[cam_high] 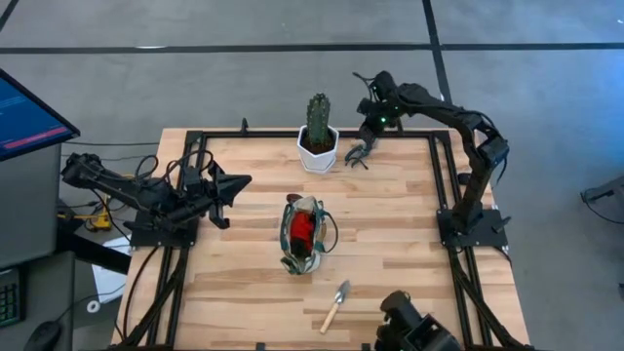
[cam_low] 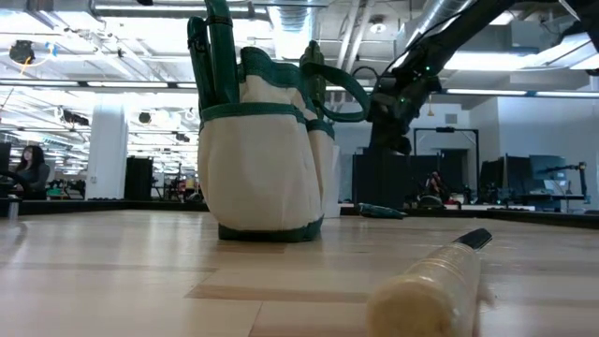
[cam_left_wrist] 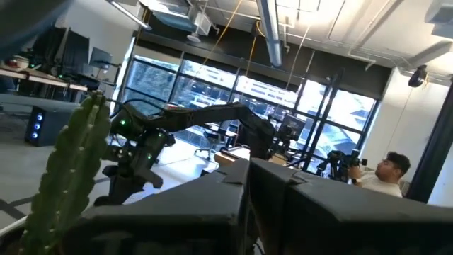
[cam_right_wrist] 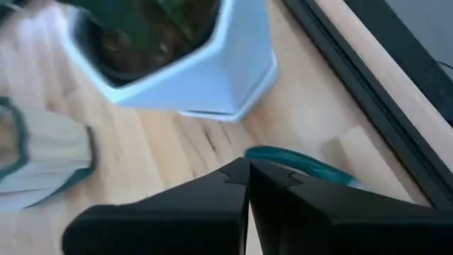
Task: Pick & Place Garden tools in Gardening bag
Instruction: Put the green shear scissors into the gardening bag
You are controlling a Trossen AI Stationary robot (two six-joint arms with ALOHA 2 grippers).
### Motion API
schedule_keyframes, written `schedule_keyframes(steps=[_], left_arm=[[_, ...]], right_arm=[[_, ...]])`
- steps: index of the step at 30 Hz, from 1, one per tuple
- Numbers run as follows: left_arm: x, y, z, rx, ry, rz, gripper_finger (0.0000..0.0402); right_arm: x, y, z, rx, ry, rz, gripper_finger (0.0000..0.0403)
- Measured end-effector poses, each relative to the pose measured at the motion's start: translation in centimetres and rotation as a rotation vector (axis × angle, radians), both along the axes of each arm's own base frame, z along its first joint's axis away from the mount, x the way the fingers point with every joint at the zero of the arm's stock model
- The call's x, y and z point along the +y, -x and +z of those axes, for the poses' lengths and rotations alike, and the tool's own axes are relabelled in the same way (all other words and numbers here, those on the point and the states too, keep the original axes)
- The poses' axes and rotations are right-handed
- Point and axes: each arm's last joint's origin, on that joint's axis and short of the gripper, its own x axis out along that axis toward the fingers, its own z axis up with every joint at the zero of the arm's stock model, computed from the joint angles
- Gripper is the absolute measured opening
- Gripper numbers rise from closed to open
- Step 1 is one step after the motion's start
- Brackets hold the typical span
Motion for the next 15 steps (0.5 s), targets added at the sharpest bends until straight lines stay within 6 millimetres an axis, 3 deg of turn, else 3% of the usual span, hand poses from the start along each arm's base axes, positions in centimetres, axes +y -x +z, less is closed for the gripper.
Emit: schedule_keyframes(steps=[6,15], left_arm=[[0.0,0.0,0.0,0.002,0.005,0.013,0.0001],[0.2,0.1,-0.1,0.012,0.029,0.075,0.0001]], right_arm=[[-0.9,-0.1,-0.3,-0.006,0.044,-0.038,0.0000],[-2.5,-1.0,-5.0,0.167,0.022,-0.171,0.0000]])
